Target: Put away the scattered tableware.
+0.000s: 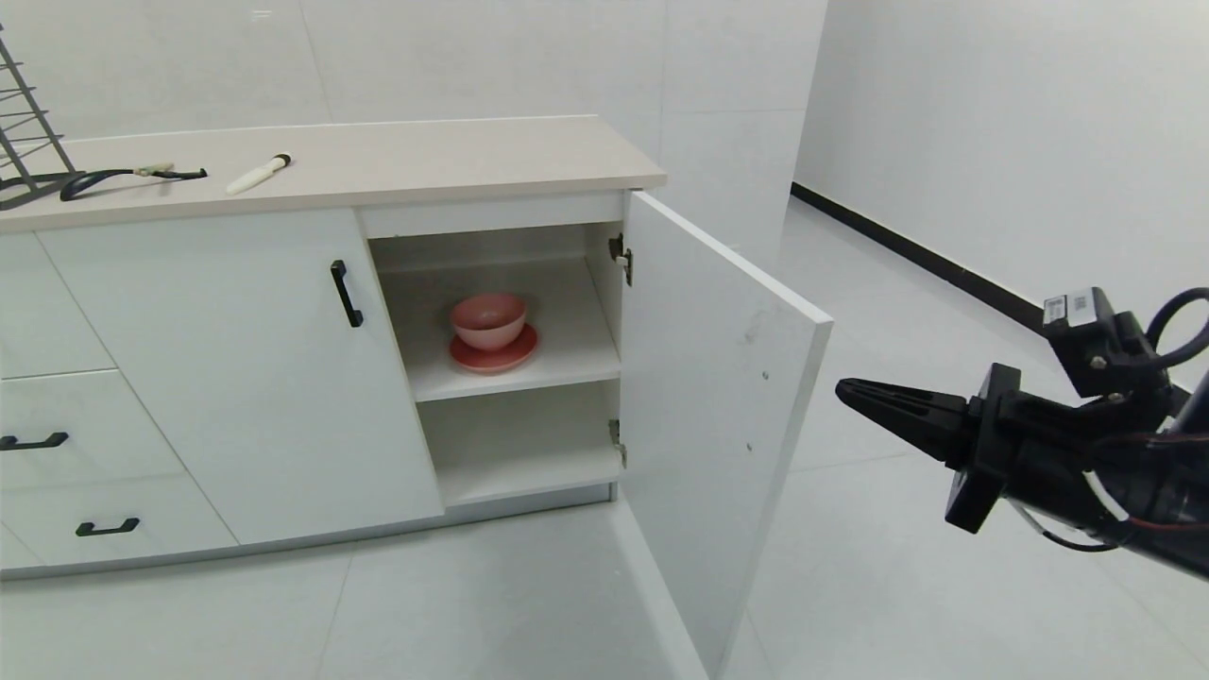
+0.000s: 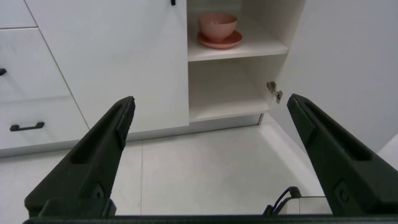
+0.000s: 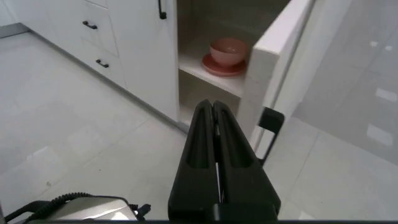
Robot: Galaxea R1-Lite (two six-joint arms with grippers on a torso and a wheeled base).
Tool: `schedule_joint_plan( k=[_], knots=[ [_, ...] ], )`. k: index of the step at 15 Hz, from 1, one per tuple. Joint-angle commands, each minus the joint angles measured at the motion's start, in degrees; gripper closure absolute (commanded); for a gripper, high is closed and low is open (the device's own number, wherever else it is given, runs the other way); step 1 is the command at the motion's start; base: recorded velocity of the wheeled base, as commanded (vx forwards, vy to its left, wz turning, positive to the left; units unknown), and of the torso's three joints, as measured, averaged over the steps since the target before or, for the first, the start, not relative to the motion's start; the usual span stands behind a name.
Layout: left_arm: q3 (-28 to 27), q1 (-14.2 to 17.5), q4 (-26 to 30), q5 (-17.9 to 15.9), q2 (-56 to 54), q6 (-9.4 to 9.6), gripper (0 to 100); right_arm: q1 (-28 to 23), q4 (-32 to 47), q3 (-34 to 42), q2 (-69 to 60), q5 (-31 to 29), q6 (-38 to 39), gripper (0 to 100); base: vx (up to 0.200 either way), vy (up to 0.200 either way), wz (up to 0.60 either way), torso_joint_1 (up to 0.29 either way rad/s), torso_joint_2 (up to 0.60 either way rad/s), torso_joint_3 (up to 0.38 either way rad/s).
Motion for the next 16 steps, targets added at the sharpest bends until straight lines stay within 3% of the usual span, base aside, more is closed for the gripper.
schedule_joint_plan(
  k=[1,4,8,11,15,16],
  knots=[
    [0.00,0.00,0.00,0.01,0.00,-0.04,0,2.79,-6.11,2.97,4.00,-0.02,-0.01,100,0.000,0.000,0.00,0.000,0.00,0.000],
    [0.00,0.00,0.00,0.01,0.00,0.05,0,4.81,-13.93,3.41,9.27,-0.02,-0.19,100,0.000,0.000,0.00,0.000,0.00,0.000],
    [0.00,0.00,0.00,0.01,0.00,-0.04,0,4.54,-15.16,3.85,10.94,0.07,-1.60,100,0.000,0.000,0.00,0.000,0.00,0.000],
    [0.00,0.00,0.00,0.01,0.00,-0.04,0,4.02,-15.16,10.53,9.27,0.51,-3.09,100,0.000,0.000,0.00,0.000,0.00,0.000],
    [0.00,0.00,0.00,0.01,0.00,0.05,0,-10.13,-15.07,9.30,12.26,0.77,-10.74,100,0.000,0.000,0.00,0.000,0.00,0.000],
    [0.00,0.00,0.00,0.01,0.00,0.05,0,-11.71,-14.98,7.63,13.76,0.86,-11.88,100,0.000,0.000,0.00,0.000,0.00,0.000]
  ],
)
